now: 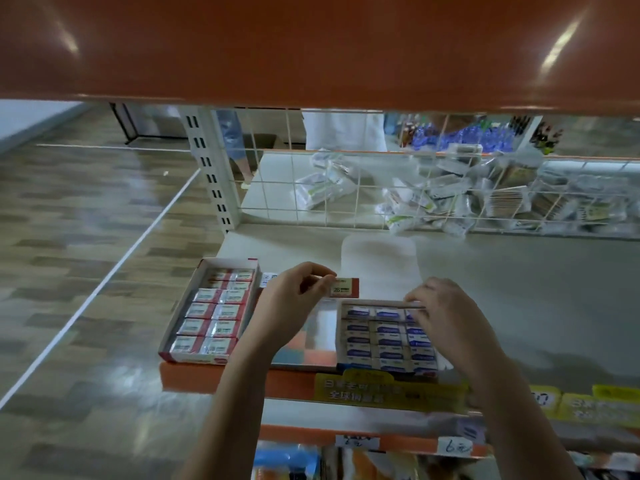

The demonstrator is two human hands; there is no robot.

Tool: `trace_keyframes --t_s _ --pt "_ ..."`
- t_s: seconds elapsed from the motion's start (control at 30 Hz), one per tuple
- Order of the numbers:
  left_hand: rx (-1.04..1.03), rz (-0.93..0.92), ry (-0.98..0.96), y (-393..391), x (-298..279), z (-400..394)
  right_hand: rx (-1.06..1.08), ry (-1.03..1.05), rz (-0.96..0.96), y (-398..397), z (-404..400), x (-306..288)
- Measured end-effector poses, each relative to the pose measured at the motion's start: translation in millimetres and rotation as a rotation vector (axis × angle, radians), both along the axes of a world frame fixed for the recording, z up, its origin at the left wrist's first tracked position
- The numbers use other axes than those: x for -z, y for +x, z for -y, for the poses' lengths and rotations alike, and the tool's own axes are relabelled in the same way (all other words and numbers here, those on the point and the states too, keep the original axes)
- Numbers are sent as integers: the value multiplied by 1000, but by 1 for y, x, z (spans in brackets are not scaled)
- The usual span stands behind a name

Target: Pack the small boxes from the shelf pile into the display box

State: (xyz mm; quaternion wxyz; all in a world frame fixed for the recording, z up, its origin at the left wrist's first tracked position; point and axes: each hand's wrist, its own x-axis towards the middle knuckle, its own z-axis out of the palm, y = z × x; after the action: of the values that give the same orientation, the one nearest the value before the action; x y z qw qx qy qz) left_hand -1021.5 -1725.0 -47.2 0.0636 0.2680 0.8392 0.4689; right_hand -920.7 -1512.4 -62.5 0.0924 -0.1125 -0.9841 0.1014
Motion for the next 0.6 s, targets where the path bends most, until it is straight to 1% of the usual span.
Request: trace_keyframes --t_s 0.1,0.27,0.47,0.6 --pt "-17 -15 -2 -14 -1 26 5 -29 -30 -11 15 -11" --pt "-117 -57 -73 -48 8 75 -112 -104 -80 -45 61 -19" --pt "-140 -42 -196 -88 16 113 -242 -149 -105 -82 127 -5" --pt "-114 -84 -272 -103 19 120 -271 -148 -57 -95 154 9"
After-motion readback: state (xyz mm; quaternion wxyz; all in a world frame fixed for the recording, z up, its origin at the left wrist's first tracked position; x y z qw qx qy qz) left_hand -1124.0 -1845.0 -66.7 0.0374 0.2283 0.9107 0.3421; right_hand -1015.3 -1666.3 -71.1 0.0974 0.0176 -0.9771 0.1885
